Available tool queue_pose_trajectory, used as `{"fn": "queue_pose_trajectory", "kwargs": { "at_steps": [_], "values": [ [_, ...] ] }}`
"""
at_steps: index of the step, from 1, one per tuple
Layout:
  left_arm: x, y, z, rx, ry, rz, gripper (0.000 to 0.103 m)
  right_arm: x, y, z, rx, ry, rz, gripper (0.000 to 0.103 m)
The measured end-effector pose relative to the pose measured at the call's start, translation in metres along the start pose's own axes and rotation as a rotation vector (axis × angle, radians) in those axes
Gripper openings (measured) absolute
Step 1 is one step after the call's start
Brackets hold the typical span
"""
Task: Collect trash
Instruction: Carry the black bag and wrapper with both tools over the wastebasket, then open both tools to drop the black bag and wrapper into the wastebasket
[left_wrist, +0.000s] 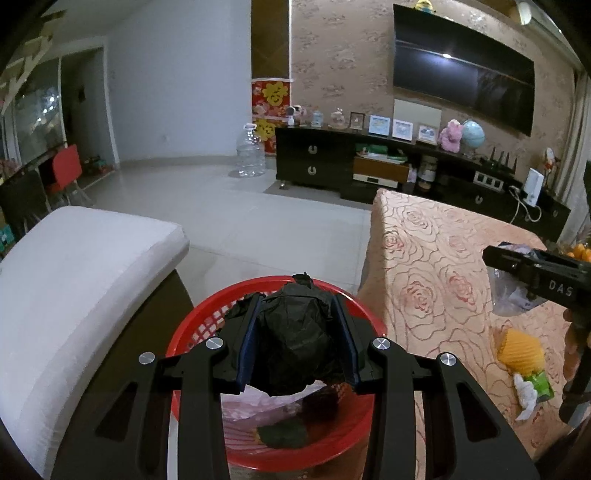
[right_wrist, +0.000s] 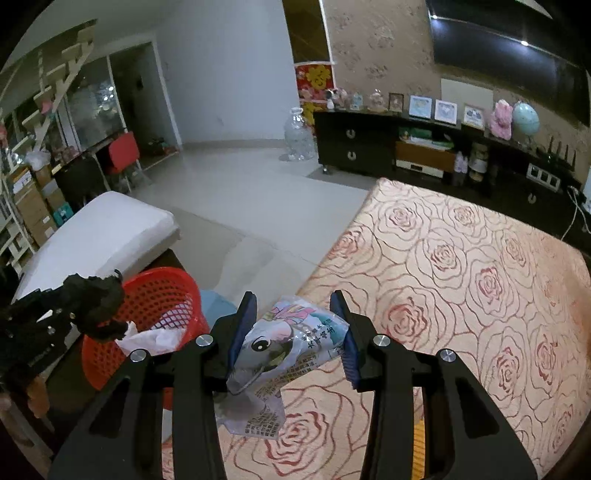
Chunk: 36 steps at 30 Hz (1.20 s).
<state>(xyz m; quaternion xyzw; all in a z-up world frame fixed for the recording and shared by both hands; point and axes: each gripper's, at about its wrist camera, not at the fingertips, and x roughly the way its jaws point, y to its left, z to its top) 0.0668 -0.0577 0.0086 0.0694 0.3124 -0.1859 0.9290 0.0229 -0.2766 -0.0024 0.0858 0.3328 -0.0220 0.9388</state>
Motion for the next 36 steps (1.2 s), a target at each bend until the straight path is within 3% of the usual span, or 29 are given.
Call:
{"fn": "queue_pose_trajectory", "kwargs": {
  "at_steps": [11, 36],
  "values": [
    [0.005, 0.018, 0.002, -0.03, 0.006, 0.05, 0.036, 0.012, 0.05, 0.024, -0.091, 0.003, 0.092, 0.041],
    [0.026, 0.051, -0.016, -0.056, 0.113, 0.106, 0.036, 0.067, 0.113, 0.013, -0.114, 0.095, 0.196, 0.041]
  ]
}}
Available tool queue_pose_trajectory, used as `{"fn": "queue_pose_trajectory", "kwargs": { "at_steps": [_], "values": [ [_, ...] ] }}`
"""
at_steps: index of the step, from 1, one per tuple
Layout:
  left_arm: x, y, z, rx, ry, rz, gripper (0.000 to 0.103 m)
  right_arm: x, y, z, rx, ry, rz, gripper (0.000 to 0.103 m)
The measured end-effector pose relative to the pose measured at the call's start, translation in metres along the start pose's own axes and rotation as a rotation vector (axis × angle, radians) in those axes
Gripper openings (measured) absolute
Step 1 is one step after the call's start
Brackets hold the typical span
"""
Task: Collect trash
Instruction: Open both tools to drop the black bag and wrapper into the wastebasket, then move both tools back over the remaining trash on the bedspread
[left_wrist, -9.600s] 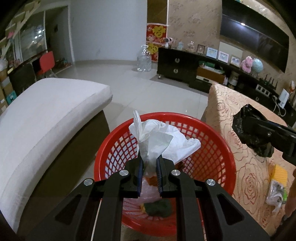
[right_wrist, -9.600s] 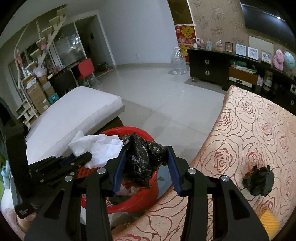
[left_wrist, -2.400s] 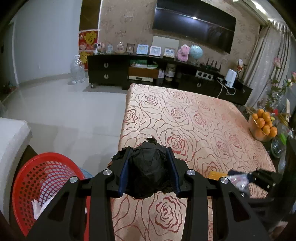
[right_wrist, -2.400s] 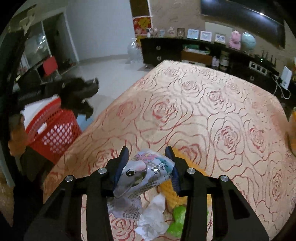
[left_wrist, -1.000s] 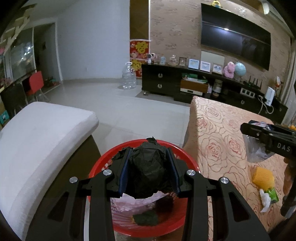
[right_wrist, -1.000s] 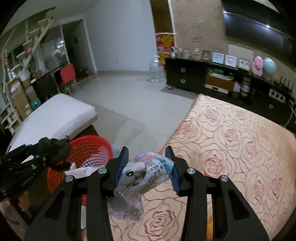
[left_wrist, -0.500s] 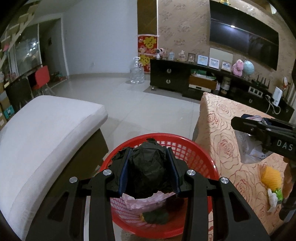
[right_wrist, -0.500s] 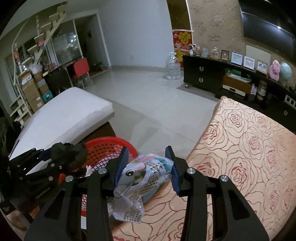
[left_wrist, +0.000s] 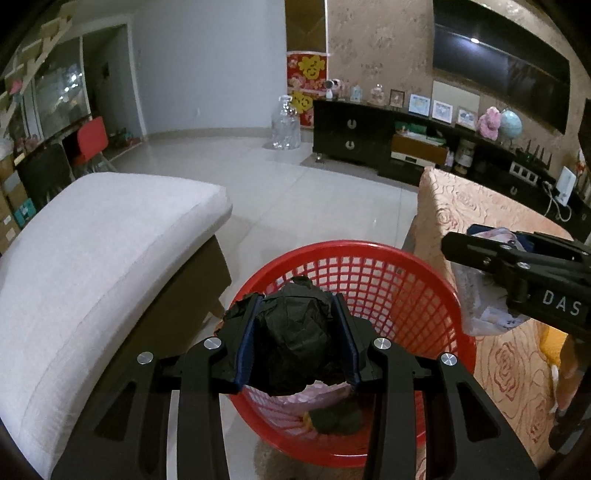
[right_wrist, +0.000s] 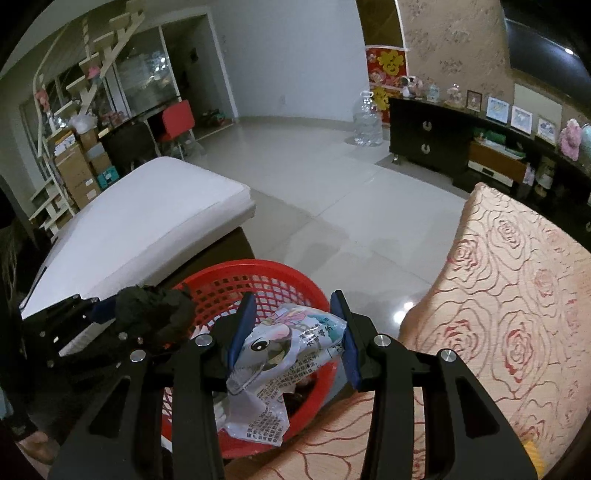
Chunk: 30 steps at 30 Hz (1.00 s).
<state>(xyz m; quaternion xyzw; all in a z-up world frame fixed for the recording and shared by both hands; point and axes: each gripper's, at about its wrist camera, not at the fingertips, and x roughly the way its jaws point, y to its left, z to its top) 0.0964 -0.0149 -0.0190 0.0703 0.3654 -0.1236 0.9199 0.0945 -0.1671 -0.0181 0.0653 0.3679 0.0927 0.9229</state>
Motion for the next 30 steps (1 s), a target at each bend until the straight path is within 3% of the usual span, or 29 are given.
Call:
{"fn": "queue_pose_trajectory", "kwargs": {
  "at_steps": [5, 13, 22, 30],
  "values": [
    [0.007, -0.001, -0.004, 0.015, 0.024, 0.001, 0.037, 0.013, 0.004, -0.001, 0.014, 0.03, 0.02, 0.044],
    [0.01, -0.003, -0.006, 0.027, 0.037, -0.017, 0.041, 0.008, 0.003, 0.0, 0.041, 0.014, 0.008, 0.06],
    [0.002, -0.001, -0.005, -0.004, 0.006, -0.036, 0.067, -0.003, -0.012, 0.003, 0.078, -0.001, -0.011, 0.06],
    [-0.005, -0.002, 0.002, -0.034, -0.028, -0.046, 0.071, -0.014, -0.026, 0.0, 0.103, -0.011, -0.037, 0.06]
  ]
}}
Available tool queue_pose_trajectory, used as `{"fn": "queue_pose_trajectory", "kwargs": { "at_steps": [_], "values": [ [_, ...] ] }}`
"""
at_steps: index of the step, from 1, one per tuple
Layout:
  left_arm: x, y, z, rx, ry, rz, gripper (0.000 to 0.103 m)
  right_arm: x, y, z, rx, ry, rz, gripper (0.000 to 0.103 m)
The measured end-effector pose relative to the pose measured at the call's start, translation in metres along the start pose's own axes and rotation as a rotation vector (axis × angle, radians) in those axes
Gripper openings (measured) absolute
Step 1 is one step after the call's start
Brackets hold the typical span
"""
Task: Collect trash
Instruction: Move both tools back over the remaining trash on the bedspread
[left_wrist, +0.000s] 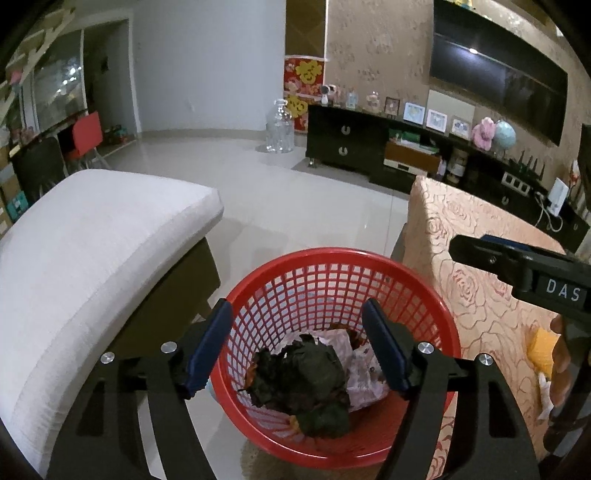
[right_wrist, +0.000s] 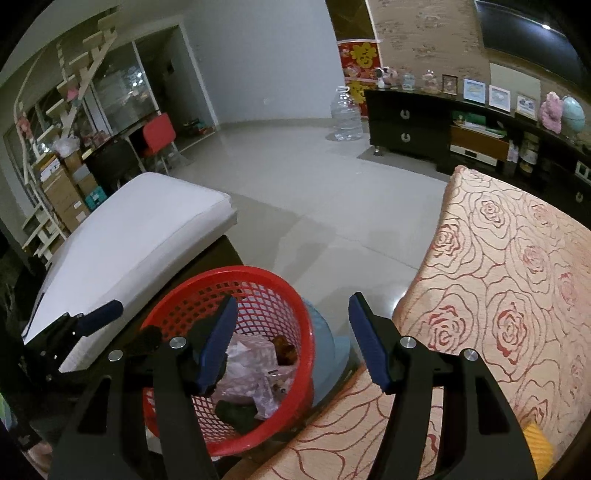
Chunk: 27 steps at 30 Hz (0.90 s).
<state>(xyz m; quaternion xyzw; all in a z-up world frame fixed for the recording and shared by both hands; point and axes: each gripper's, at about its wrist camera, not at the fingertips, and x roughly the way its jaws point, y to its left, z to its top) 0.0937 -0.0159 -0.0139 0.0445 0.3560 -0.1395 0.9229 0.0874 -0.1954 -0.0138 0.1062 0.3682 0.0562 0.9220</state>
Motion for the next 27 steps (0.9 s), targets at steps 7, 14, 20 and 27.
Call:
{"fn": "queue_pose_trajectory", "kwargs": {
  "at_steps": [7, 14, 20, 27],
  "values": [
    [-0.01, -0.003, 0.002, -0.001, -0.047, 0.0, 0.073, -0.014, -0.018, -0.004, 0.02, -0.015, -0.037, 0.061],
    [-0.019, -0.01, 0.004, 0.009, -0.081, -0.009, 0.076, -0.03, -0.037, -0.01, 0.044, -0.03, -0.066, 0.061],
    [-0.023, -0.017, 0.003, 0.023, -0.092, -0.025, 0.077, -0.043, -0.05, -0.017, 0.055, -0.039, -0.091, 0.061],
    [-0.025, -0.026, 0.003, 0.045, -0.099, -0.039, 0.077, -0.057, -0.064, -0.026, 0.056, -0.048, -0.135, 0.061]
  ]
}}
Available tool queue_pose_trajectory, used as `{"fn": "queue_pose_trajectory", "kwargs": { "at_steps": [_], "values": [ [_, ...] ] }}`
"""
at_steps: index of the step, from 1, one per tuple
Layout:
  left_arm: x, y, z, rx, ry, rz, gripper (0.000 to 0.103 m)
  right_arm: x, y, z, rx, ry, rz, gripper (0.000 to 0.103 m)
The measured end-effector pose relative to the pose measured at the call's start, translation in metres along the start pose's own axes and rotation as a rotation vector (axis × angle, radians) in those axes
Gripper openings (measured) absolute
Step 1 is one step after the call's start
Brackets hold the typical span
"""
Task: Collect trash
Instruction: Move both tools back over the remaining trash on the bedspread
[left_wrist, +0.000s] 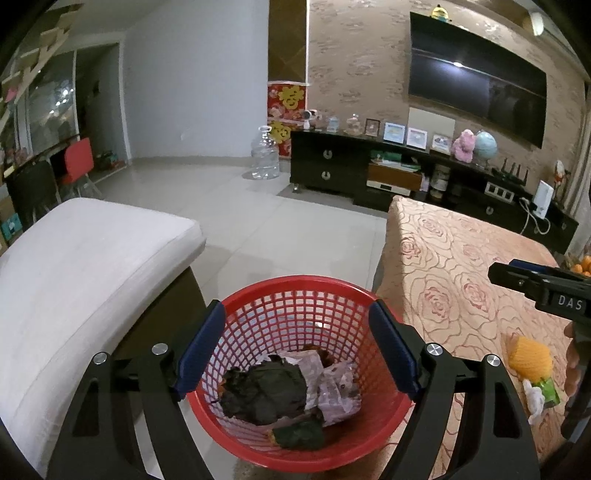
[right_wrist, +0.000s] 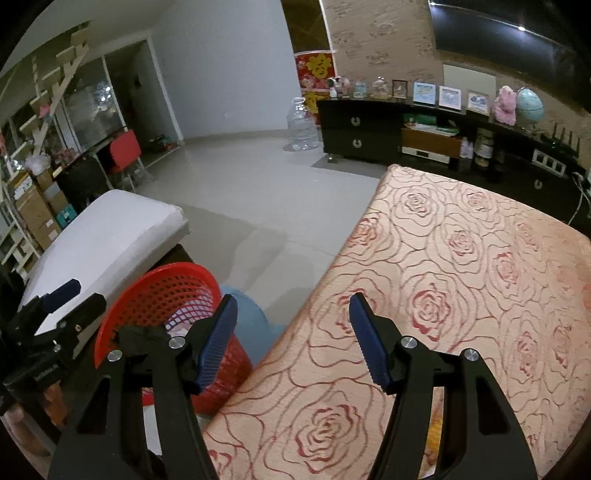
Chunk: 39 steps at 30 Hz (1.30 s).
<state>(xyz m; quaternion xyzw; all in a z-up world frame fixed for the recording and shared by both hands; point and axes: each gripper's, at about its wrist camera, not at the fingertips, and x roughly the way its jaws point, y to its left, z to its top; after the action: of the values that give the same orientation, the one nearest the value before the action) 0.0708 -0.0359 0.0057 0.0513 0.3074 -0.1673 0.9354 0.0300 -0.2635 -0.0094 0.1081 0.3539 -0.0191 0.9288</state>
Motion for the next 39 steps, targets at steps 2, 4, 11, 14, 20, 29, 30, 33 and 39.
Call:
{"fn": "queue_pose_trajectory", "kwargs": {
  "at_steps": [2, 4, 11, 14, 20, 29, 30, 33, 39],
  "values": [
    [0.0, -0.004, 0.001, 0.005, -0.002, -0.006, 0.077, -0.003, -0.005, -0.002, -0.001, -0.003, -0.015, 0.062],
    [-0.001, -0.008, 0.001, 0.012, -0.005, -0.01, 0.077, -0.007, -0.01, -0.004, -0.005, -0.006, -0.031, 0.062],
    [-0.002, -0.022, 0.001, 0.041, -0.012, -0.03, 0.077, -0.023, -0.027, -0.011, -0.012, -0.02, -0.075, 0.068],
    [-0.002, -0.028, 0.001, 0.051, -0.013, -0.037, 0.077, -0.03, -0.035, -0.014, -0.011, -0.026, -0.094, 0.068],
    [-0.002, -0.04, 0.001, 0.063, -0.012, -0.051, 0.077, -0.043, -0.054, -0.023, 0.0, -0.031, -0.134, 0.068],
    [0.001, -0.066, 0.001, 0.1, -0.006, -0.078, 0.077, -0.07, -0.089, -0.048, 0.088, -0.035, -0.157, 0.072],
    [0.001, -0.069, 0.0, 0.104, -0.005, -0.08, 0.077, -0.074, -0.094, -0.054, 0.102, -0.038, -0.163, 0.073],
    [0.003, -0.077, -0.002, 0.118, 0.001, -0.086, 0.078, -0.083, -0.104, -0.065, 0.131, -0.04, -0.179, 0.074],
    [0.009, -0.093, -0.004, 0.14, 0.017, -0.098, 0.078, -0.094, -0.127, -0.09, 0.2, -0.021, -0.209, 0.074]
  ]
}}
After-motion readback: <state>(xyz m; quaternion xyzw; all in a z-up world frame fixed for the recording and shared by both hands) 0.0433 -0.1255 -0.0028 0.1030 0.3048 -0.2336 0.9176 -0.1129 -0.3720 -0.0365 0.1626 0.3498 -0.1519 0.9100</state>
